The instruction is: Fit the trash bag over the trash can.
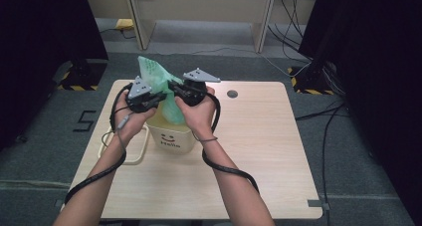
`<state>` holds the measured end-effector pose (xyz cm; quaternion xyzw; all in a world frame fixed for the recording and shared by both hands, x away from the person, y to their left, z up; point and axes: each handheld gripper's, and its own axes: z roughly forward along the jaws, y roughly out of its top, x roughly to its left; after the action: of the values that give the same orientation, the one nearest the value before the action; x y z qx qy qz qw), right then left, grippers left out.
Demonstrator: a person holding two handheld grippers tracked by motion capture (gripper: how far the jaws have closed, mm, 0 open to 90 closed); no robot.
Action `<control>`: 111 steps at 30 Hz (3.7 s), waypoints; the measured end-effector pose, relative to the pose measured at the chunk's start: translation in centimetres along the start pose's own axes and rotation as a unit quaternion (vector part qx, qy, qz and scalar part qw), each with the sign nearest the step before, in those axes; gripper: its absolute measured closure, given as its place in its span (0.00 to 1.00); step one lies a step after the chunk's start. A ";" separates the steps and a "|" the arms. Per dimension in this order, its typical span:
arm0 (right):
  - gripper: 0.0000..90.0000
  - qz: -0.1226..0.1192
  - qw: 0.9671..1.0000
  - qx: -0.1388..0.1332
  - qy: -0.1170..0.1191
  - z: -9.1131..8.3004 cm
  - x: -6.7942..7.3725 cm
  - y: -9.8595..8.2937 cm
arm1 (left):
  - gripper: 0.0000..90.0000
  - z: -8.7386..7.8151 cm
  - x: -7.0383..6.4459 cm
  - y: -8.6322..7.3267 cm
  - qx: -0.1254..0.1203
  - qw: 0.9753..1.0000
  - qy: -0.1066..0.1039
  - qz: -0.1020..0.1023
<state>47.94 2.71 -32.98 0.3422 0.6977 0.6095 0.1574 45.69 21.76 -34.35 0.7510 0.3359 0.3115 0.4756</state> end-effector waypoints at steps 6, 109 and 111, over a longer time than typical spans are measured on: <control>1.00 0.004 1.000 0.018 0.017 0.4 -0.1 -0.5 | 1.00 -0.6 0.2 0.2 0.006 0.998 0.021 0.050; 0.69 0.008 0.998 0.067 0.020 -4.3 -2.4 -1.4 | 0.99 -0.4 -1.3 1.2 0.019 0.995 -0.101 0.018; 0.68 0.009 0.998 0.060 0.021 -4.5 -2.4 -0.8 | 0.99 -0.2 -1.8 1.3 0.021 0.994 -0.106 0.025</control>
<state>46.55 -2.25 -33.30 0.3443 0.7333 0.5747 0.1164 44.74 20.02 -33.39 0.7978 0.2712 0.2350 0.4844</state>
